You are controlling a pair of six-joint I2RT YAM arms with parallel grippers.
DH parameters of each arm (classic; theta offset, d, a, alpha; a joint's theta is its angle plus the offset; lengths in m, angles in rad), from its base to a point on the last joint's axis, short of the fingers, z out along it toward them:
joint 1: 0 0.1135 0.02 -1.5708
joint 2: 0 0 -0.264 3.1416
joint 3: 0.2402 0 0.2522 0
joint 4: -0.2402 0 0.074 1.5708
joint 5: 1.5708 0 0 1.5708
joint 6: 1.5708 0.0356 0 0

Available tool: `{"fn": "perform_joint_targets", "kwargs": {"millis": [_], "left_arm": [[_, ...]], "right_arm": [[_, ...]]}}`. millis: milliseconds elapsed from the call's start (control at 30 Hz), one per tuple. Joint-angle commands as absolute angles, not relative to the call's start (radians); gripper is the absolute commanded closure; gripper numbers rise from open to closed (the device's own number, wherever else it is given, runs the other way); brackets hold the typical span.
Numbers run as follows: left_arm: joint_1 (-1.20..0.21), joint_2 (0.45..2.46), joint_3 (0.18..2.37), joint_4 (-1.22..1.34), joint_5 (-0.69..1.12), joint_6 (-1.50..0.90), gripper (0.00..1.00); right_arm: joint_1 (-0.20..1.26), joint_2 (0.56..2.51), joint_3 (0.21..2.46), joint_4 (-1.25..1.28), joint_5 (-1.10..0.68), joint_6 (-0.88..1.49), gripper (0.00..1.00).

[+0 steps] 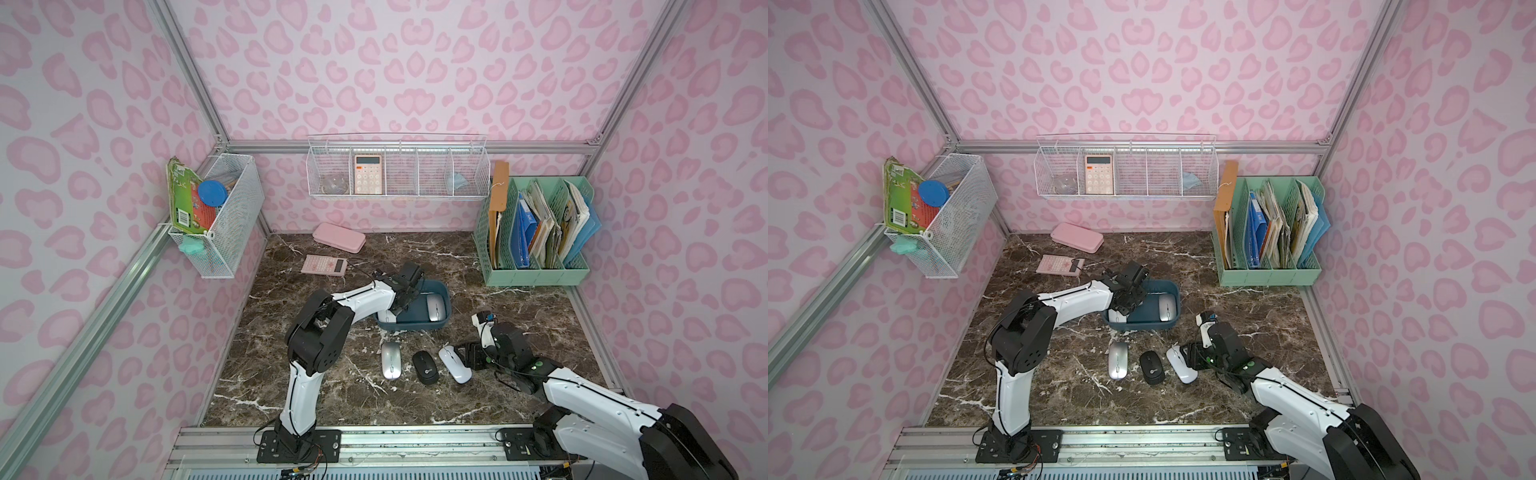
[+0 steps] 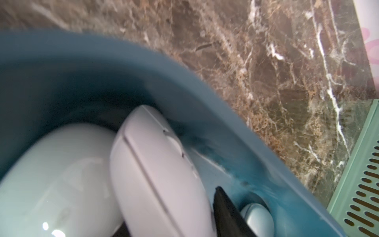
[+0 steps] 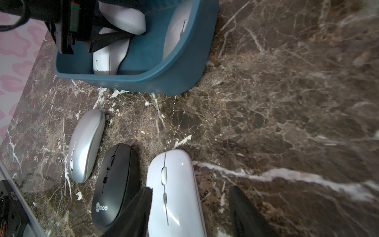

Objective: Take out the mouse from the storage box
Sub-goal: Pick up the mouse from the storage box, then place the mouse at the center of the board.

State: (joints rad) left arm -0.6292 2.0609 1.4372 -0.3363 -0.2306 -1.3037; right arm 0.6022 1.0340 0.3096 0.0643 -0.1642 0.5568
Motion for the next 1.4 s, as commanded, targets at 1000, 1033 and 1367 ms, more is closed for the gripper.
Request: {"fn": "perform_joint_targets", "kwargs": {"millis": [1000, 1033, 1367], "left_arm": [[-0.646, 1.443, 0.984, -0.175, -0.053, -1.023, 0.73], [-0.644, 1.407, 0.958, -0.184, -0.050, -1.021, 0.73], [-0.605, 1.008, 0.733, -0.292, 0.033, -0.945, 0.74]], "right_arm": [[0.611, 1.045, 0.376, 0.017, -0.173, 0.553, 0.37], [0.610, 1.046, 0.377, 0.017, -0.172, 0.554, 0.37], [0.687, 1.117, 0.449, 0.005, -0.120, 0.574, 0.37]]}}
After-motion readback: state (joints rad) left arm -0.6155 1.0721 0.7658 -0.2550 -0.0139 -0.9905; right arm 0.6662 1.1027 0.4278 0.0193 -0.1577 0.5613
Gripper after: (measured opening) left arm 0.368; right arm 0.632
